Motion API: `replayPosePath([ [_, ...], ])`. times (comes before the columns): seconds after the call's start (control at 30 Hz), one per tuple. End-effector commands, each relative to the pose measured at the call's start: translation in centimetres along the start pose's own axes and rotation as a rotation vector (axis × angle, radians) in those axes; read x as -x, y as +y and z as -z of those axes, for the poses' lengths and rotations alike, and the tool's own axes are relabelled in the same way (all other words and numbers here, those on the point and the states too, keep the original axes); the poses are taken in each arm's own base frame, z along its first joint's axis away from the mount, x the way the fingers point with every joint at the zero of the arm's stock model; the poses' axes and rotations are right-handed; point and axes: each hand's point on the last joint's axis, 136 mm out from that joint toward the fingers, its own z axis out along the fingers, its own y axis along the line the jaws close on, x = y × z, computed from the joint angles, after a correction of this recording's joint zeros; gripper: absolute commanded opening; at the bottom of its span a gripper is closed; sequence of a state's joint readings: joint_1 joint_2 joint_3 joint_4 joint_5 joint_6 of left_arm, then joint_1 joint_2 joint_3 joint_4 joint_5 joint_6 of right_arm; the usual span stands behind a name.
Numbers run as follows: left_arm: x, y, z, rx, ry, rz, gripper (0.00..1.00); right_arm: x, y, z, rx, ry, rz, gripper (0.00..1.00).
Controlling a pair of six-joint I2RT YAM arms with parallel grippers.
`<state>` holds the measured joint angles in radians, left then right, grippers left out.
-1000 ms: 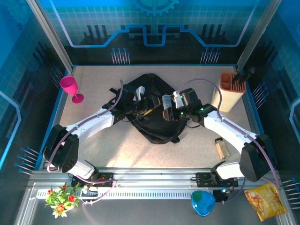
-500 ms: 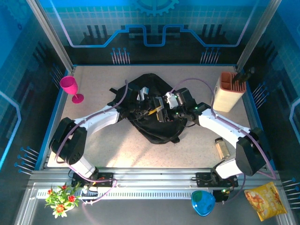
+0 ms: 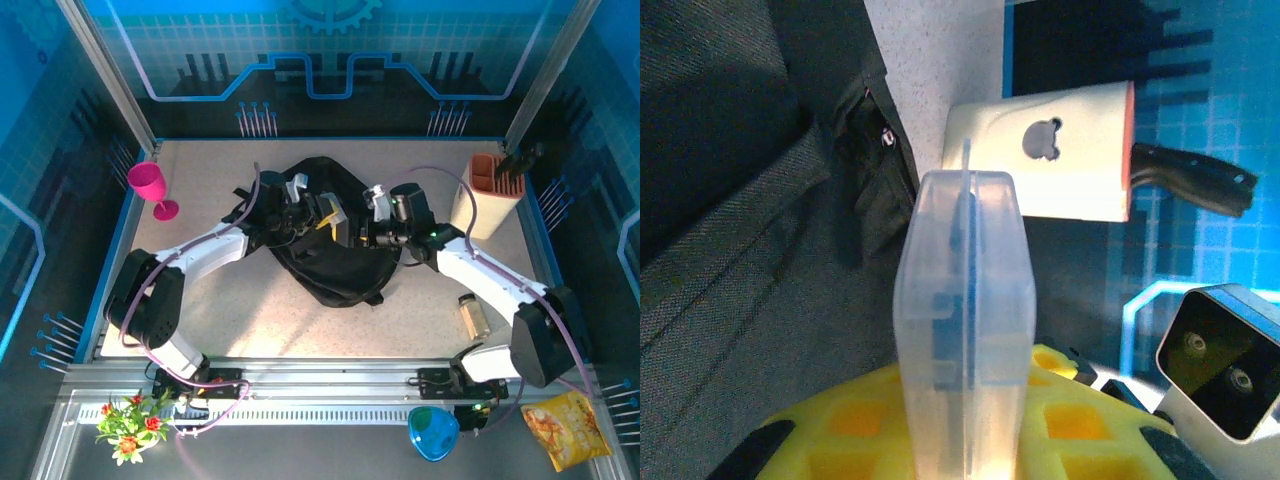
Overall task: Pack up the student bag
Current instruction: Pass the loose stationery.
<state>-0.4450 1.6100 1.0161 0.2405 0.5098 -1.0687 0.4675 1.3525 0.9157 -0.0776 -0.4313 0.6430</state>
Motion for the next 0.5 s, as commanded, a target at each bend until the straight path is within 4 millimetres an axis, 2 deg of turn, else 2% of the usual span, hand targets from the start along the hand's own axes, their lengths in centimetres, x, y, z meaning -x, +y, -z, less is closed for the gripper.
replayPosePath([
  [0.0,0.7,-3.3,1.6,-0.128,-0.039,-0.016,0.18,2.6,2.8,1.3,0.153,-0.096,-0.142,0.85],
  [0.1,1.1,-4.2,2.2,-0.159,-0.069,-0.026,0.17,2.5,2.4,1.2,0.181,-0.103,-0.24,0.84],
  [0.3,1.6,-5.6,3.3,-0.235,-0.112,-0.037,0.16,2.9,2.6,0.7,0.221,-0.102,-0.332,0.79],
  [0.47,1.7,-5.9,3.7,-0.249,-0.129,-0.041,0.16,4.3,4.4,1.1,0.341,-0.145,-0.314,0.68],
])
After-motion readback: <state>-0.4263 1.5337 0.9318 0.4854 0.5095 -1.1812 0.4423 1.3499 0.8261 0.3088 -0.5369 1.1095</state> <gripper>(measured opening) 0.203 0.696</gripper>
